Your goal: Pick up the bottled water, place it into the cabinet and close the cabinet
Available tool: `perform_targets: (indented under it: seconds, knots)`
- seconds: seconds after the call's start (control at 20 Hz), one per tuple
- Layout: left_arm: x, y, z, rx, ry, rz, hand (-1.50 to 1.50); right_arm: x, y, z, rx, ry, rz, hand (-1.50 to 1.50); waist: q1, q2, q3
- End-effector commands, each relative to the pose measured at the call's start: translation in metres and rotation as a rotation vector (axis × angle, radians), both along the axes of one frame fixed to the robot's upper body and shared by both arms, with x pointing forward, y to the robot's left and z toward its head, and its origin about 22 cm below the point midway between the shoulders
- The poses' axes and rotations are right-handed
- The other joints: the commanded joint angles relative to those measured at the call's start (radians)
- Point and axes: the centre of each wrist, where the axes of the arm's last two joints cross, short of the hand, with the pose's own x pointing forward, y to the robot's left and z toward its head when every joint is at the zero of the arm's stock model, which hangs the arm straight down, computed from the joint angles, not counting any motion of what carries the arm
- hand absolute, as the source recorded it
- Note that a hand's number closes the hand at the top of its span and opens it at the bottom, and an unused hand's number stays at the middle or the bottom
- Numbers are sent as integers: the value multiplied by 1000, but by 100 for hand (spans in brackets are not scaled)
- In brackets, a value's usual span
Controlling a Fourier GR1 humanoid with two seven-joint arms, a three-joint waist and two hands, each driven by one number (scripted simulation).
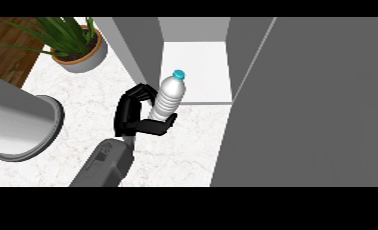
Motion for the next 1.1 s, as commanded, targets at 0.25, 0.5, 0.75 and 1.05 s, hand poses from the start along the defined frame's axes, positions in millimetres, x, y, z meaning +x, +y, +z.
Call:
perform_targets:
  seconds: [0.25, 0.5, 0.75, 1.05]
  knots:
    - [37, -66, 73, -6, -99, -81, 150, -11, -7, 5, -10, -16, -4, -150, -32, -2, 1]
    - [44, -67, 70, -2, -44, -13, 150, -15, -9, 11, 7, -32, 24, -150, -58, 4, -1]
    - [47, -68, 71, 27, -30, 76, 150, -12, -11, 0, 14, -14, 20, -150, -70, 8, 2]
    - [64, -50, 76, 119, -40, 166, 150, -12, -13, 4, 10, -45, 22, -150, -74, 13, 0]
